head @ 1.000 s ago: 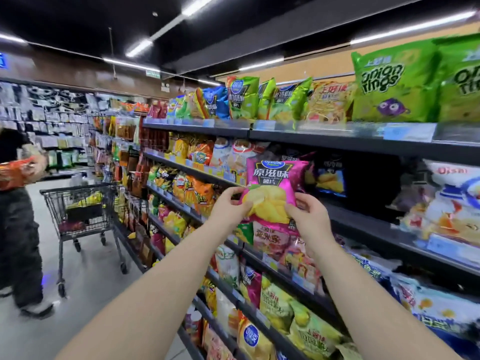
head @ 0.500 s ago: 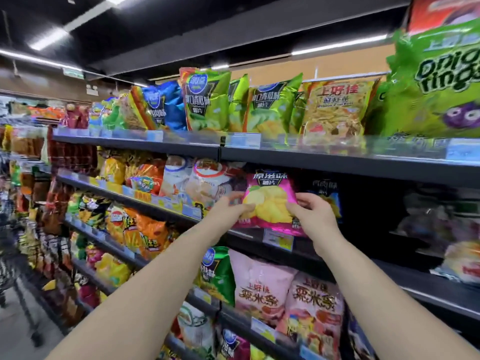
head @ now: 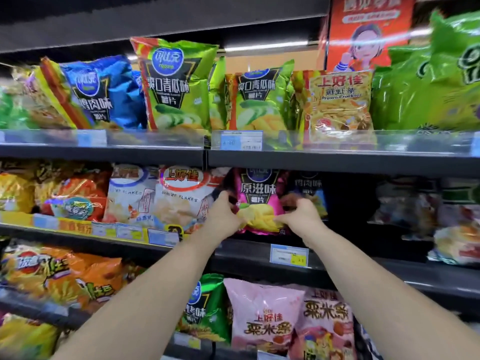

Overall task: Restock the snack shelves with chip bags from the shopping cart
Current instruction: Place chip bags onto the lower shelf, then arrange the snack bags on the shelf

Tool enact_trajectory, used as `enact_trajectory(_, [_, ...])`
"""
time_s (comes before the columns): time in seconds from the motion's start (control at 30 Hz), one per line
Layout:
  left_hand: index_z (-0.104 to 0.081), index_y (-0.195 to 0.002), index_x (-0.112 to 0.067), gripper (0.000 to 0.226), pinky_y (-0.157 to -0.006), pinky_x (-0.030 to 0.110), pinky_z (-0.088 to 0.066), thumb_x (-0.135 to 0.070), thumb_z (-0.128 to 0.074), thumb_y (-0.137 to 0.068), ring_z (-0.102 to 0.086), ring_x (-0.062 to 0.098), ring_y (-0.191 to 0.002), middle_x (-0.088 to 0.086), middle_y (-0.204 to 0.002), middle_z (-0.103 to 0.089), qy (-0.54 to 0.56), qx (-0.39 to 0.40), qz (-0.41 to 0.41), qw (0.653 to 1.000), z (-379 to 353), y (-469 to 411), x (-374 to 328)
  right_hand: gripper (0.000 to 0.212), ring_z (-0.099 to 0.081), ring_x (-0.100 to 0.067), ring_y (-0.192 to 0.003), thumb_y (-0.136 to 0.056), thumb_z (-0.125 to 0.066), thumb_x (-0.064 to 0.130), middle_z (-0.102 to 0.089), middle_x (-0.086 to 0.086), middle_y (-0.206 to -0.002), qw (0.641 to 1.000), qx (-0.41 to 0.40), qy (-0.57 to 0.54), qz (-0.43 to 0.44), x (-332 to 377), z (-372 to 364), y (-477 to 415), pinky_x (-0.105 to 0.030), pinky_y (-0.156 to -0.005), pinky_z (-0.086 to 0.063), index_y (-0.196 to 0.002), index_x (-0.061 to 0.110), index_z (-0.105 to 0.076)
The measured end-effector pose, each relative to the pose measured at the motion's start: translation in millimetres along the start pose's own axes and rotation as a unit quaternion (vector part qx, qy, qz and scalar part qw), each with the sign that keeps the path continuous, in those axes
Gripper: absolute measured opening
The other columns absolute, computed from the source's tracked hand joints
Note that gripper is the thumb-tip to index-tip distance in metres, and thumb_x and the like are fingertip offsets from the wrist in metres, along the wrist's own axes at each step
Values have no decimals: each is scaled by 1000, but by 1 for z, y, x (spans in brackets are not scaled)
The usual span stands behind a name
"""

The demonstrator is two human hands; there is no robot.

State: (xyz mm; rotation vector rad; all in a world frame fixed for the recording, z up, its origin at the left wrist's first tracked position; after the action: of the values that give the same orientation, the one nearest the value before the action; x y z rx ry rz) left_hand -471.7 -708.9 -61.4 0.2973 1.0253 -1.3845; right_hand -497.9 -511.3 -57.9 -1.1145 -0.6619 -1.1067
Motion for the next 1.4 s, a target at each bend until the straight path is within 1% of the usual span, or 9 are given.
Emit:
enact_trajectory(0.17, [-43,-117,-15,58,-80,36,-50,-32,-80,-76,-61,26,-96,6,-108,-62,-35,-7,-26,999,-8,-8,9,37,-57,-15,-84,-70,-82,3,-62,0,-93,996,10,88,-34,-7,-14,-4,-24,-68,-44,-95,15,-57])
enact_trajectory(0.3, [-39,-118,-22,59,-84,42,-55,-24,-76,-72,-63,25,-97,6,-107,-61,12,-10,-31,999,-10,-5,13,34,-54,-2,-75,-72,-82,6,-61,5,-90,996,19,86,-26,-4,-11,-2,-8,-53,-40,-96,14,-59])
enact_trajectory(0.4, [-32,-128,-30,75,-92,39,-52,-19,-79,-70,-57,21,-107,4,-118,-51,61,-29,-67,995,-5,7,9,33,-61,-13,-86,-70,-85,8,-64,2,-92,999,-11,41,1,-2,0,5,-15,-72,-49,-93,13,-62])
enact_trajectory(0.6, [-53,-130,-19,56,-96,42,-44,-14,-71,-78,-45,24,-117,3,-125,-51,-149,-133,-310,929,-6,51,-31,32,-59,-10,-90,-77,-79,13,-61,7,-101,982,-91,127,110,8,33,43,-15,-79,-43,-94,29,-57])
enact_trajectory(0.67, [-60,-120,-22,45,-90,42,-44,-20,-72,-77,-49,23,-111,-1,-117,-56,-194,-126,-336,913,-25,54,-47,29,-57,-10,-96,-80,-74,18,-59,8,-104,950,-112,251,150,10,46,59,-21,-84,-46,-104,25,-59])
enact_trajectory(0.73, [-65,-112,-20,40,-85,42,-44,-23,-74,-73,-53,25,-105,0,-110,-59,-206,-121,-371,898,-49,61,-69,33,-58,-21,-97,-80,-71,19,-61,2,-105,884,-151,400,190,9,63,76,-38,-83,-49,-111,21,-60])
enact_trajectory(0.83, [-66,-106,-19,37,-80,43,-44,-21,-73,-70,-55,29,-99,3,-106,-60,-202,-108,-421,878,-94,80,-112,37,-60,-29,-91,-74,-73,19,-63,-3,-100,791,-182,553,189,-2,97,102,-40,-74,-48,-110,16,-61])
enact_trajectory(1.2, [-62,-112,-19,32,-95,51,-38,-28,-64,-81,-48,33,-109,5,-113,-56,-131,66,-535,832,-283,251,-304,38,-61,-32,-83,-63,-75,20,-63,-6,-89,684,-244,686,-36,-76,334,266,-38,-67,-48,-99,14,-63])
enact_trajectory(1.4, [-66,-86,-21,23,-78,43,-41,-29,-64,-65,-56,31,-87,5,-89,-62,-47,109,-601,790,-378,411,-416,32,-57,-32,-82,-66,-74,18,-60,-6,-88,633,-257,711,-168,-115,487,406,-39,-64,-43,-95,15,-60])
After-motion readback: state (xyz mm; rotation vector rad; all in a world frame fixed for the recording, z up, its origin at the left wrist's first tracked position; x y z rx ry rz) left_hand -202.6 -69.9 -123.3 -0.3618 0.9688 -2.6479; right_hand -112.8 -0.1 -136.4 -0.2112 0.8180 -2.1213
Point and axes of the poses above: each hand's wrist, its own y-axis away from the middle knuckle, its own z-axis out of the back of the hand, x = y × z, the point moved 6 cm from there along -y, towards the middle knuckle
